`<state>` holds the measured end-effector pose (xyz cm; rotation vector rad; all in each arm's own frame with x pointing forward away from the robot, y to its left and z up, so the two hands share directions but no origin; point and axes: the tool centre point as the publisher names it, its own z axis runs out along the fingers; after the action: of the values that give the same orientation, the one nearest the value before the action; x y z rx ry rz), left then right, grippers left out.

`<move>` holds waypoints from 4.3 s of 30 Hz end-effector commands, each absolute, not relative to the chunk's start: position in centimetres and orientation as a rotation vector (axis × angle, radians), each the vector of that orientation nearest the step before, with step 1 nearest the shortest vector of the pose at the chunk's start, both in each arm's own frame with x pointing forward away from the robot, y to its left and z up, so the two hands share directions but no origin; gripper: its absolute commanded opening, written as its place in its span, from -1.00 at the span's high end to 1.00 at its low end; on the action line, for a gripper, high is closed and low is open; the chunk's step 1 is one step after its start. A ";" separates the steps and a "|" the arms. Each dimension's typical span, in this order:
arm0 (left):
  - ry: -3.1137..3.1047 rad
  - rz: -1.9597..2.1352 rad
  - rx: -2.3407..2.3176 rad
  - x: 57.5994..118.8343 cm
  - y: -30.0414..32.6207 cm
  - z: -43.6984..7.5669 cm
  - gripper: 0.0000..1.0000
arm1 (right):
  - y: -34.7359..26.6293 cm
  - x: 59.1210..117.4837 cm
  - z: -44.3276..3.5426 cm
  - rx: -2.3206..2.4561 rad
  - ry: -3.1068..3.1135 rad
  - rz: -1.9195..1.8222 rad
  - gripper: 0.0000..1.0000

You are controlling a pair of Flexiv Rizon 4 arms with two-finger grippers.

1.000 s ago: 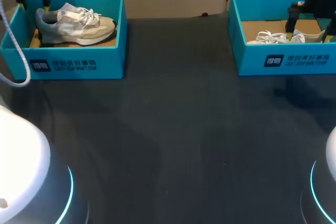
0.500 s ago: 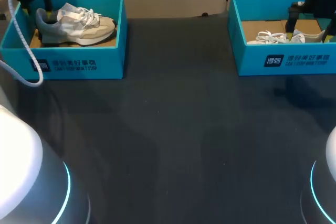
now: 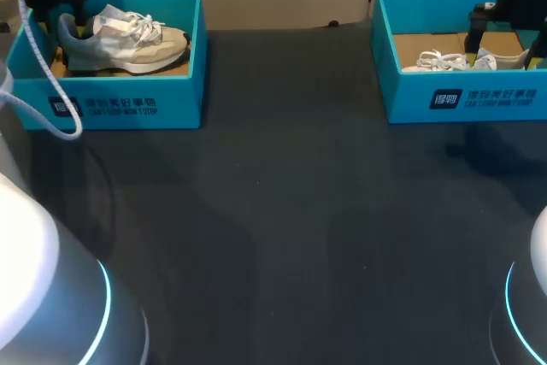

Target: Take the shoe out of the shoebox, open the shoe tongue, remove and reinsert the insole, then place the shoe into the shoebox

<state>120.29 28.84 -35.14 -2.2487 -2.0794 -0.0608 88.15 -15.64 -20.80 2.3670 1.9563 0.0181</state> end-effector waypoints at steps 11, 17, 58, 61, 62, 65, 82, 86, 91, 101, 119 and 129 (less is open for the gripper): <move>-2.103 -0.035 -2.233 120.6 28.7 -36.8 -0.45 | -15.7 88.1 -20.8 2.367 1.955 0.021 -1.00; -2.111 -0.024 -2.234 120.7 28.7 -37.3 -0.36 | -15.7 88.1 -20.8 2.367 1.955 0.021 -1.00; -2.106 -0.030 -2.222 120.5 29.5 -38.0 1.00 | -15.7 88.1 -20.8 2.367 1.955 0.021 -1.00; -2.112 -0.038 -2.229 120.4 29.5 -37.3 1.00 | -15.7 88.1 -20.8 2.367 1.955 0.021 -1.00; -2.116 -0.040 -2.230 120.4 29.5 -37.1 1.00 | -15.7 88.1 -20.8 2.367 1.955 0.021 -1.00; -2.126 -0.046 -2.233 120.4 29.5 -36.2 1.00 | -15.7 88.1 -20.8 2.367 1.955 0.021 -1.00; -2.182 -0.126 -2.228 119.0 29.9 -28.8 1.00 | -15.7 88.1 -20.8 2.367 1.955 0.021 -1.00; -2.196 -0.124 -2.232 117.8 30.1 -26.6 1.00 | -15.7 88.1 -20.8 2.367 1.955 0.021 -1.00; -2.220 -0.139 -2.235 116.9 30.4 -23.9 1.00 | -15.7 88.1 -20.8 2.367 1.955 0.021 -1.00; -2.223 -0.194 -2.238 114.1 30.7 -19.9 1.00 | -15.7 88.1 -20.8 2.367 1.955 0.021 -1.00; -2.198 -0.253 -2.271 106.2 30.4 -13.1 1.00 | -15.7 88.1 -20.8 2.367 1.955 0.021 -1.00; -2.176 -0.323 -2.304 101.7 29.9 -11.0 1.00 | -15.7 88.1 -20.8 2.367 1.955 0.021 -1.00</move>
<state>106.25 29.94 -11.57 -2.2351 -2.1231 -0.1505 88.15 -15.64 -20.80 2.3670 1.9563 0.0181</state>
